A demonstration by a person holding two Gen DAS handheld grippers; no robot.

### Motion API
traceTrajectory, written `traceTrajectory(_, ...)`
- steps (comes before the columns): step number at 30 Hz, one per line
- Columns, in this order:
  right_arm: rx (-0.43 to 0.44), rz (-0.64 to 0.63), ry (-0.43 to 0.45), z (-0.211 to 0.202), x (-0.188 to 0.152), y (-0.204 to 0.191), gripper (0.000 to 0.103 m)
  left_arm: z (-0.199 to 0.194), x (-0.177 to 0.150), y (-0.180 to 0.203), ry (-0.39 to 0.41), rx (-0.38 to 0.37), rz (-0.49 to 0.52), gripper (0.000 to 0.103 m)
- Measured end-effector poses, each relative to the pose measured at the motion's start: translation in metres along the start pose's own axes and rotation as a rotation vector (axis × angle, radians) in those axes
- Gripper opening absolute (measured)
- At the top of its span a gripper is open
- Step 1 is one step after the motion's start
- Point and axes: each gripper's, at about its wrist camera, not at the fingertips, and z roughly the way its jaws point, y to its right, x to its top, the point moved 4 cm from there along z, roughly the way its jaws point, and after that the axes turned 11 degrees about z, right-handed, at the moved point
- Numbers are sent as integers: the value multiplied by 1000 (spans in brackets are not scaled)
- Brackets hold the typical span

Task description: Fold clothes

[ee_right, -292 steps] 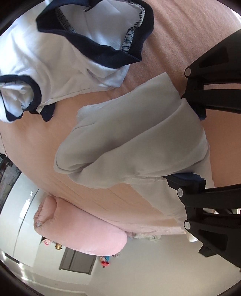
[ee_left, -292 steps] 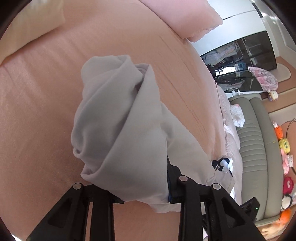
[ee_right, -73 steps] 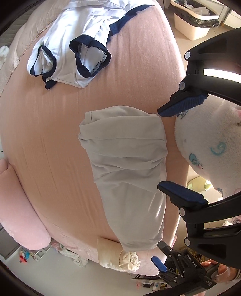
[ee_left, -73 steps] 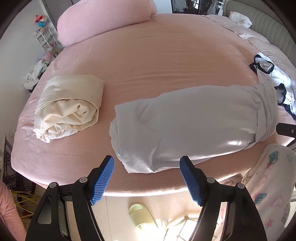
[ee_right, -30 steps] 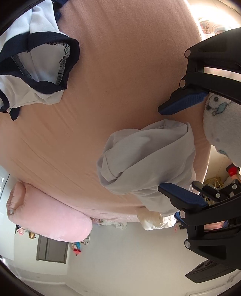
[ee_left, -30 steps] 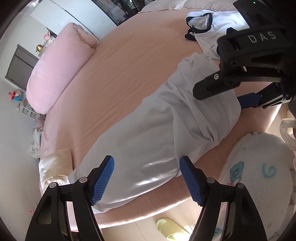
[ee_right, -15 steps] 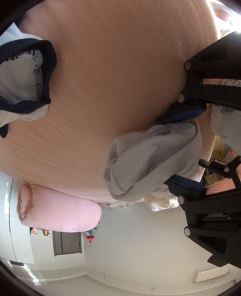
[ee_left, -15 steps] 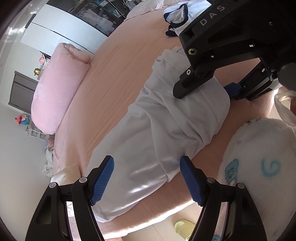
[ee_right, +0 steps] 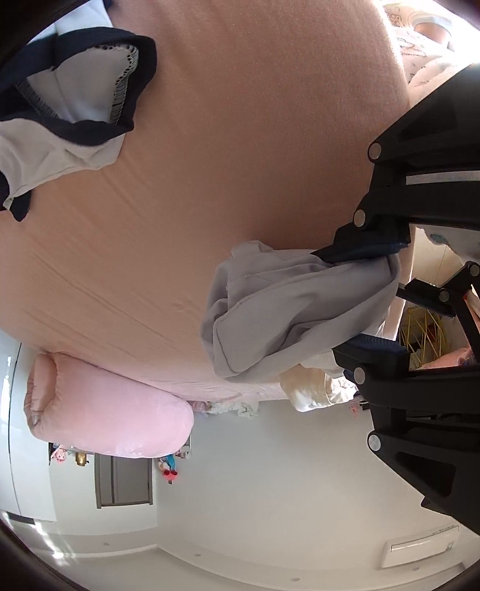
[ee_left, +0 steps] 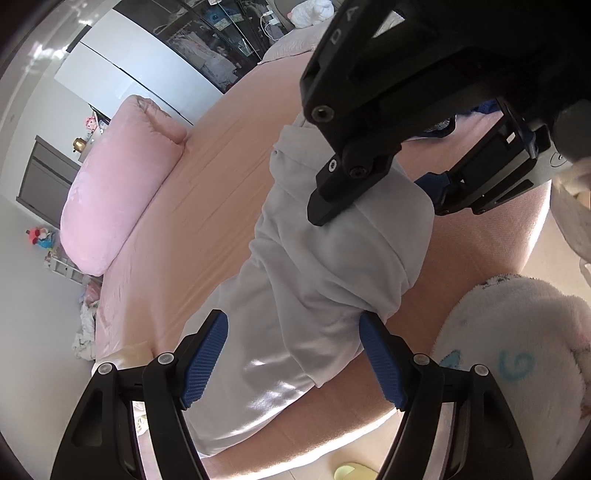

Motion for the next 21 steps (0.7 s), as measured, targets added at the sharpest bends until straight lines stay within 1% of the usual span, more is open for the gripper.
traceTrajectory(2,-7,-13,-2,0,-1,-10,34,-2,-2,-2,10,8,-7,72)
traceTrajectory(5,-29,-61,-5,0,-4,-27,34,-4,-4,-11,19,-7,-50,72)
traceTrajectory(6,-40,-75,-5,1,-5,-32,34,-5,-5,-13,23,-19,-68,72)
traceTrajectory(9,-63,-106,-9,6,-8,-48,34,-9,-8,-21,38,-93,-141,72)
traceTrajectory(11,-62,-119,-21,10,-10,-58,34,-15,-9,-25,56,-149,-177,72)
traceTrajectory(13,-58,-127,-41,12,-12,-66,34,-20,-10,-30,77,-186,-213,72)
traceTrajectory(14,-70,-138,-46,14,-13,-70,34,-22,-10,-33,89,-202,-231,72)
traceTrajectory(18,-124,-181,-44,21,-17,-85,34,-13,-9,-44,74,-208,-289,73)
traceTrajectory(21,-104,-174,-63,23,-19,-86,34,-6,-4,-49,74,-236,-326,73)
